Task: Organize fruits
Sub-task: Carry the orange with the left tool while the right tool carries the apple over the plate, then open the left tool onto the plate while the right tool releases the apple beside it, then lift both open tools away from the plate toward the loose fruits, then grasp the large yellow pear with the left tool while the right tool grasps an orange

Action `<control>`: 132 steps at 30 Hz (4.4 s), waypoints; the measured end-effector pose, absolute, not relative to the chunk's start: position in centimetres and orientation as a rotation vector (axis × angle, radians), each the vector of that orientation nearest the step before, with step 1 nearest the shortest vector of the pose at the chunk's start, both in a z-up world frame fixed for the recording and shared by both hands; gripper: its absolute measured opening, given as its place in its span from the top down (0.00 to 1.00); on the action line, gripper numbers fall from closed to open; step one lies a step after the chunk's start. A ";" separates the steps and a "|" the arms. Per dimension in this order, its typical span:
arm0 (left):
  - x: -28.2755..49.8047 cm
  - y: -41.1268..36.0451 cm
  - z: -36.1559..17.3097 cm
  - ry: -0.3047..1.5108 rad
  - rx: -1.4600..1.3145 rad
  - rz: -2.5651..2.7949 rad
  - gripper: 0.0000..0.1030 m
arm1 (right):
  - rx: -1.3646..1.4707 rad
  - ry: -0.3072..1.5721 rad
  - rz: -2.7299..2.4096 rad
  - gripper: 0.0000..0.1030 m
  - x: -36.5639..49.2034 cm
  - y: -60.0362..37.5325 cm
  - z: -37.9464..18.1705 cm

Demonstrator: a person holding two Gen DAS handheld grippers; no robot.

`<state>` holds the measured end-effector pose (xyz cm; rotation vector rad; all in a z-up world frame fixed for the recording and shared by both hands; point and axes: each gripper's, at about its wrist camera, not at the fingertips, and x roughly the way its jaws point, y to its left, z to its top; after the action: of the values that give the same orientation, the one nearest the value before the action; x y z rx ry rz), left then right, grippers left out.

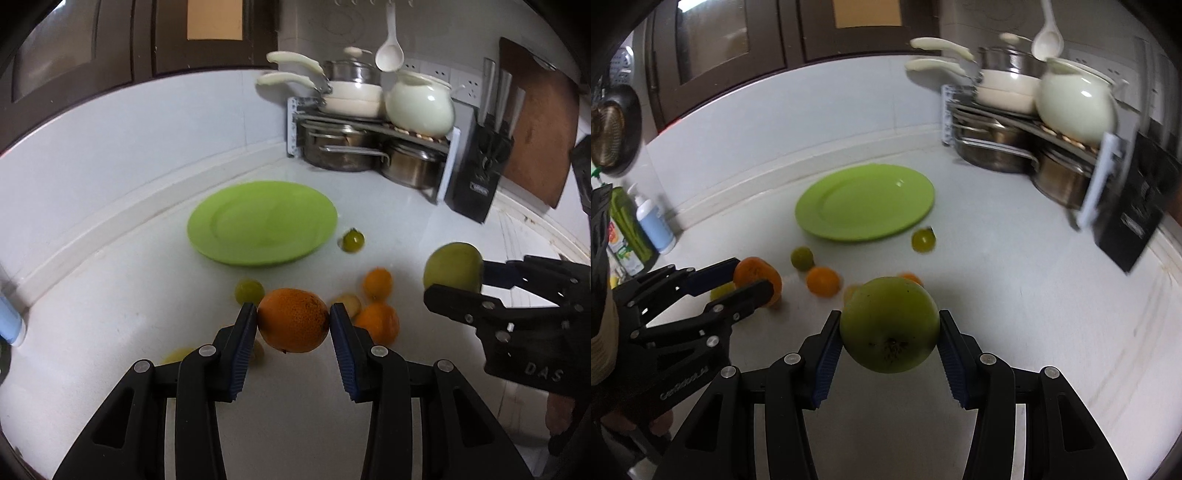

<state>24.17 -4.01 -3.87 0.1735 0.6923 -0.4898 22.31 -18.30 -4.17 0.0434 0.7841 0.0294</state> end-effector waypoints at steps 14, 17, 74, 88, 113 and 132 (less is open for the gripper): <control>31.6 -4.3 -1.1 0.685 0.167 -0.432 0.61 | -0.085 0.759 0.175 0.51 32.2 -18.5 -2.6; 33.8 -4.3 -1.3 0.717 0.160 -0.435 0.61 | -0.094 0.780 0.199 0.51 34.3 -18.5 -3.1; 32.0 0.2 1.0 0.671 0.050 -0.280 0.18 | -0.106 0.675 0.156 0.25 32.3 -17.8 0.1; 24.9 3.4 2.6 0.571 0.016 -0.185 0.05 | -0.029 0.605 0.058 0.22 25.7 -17.0 1.3; 21.7 6.5 -5.5 0.711 0.066 -0.203 0.05 | -0.048 0.747 -0.007 0.22 21.2 -14.2 -5.9; 27.4 4.4 -9.3 0.793 0.086 -0.305 0.24 | 0.004 0.841 -0.023 0.34 24.6 -15.4 -9.7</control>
<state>27.44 4.39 -9.28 0.0860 0.7932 -0.3054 24.62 -15.38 -9.67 0.0044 0.8414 -0.0234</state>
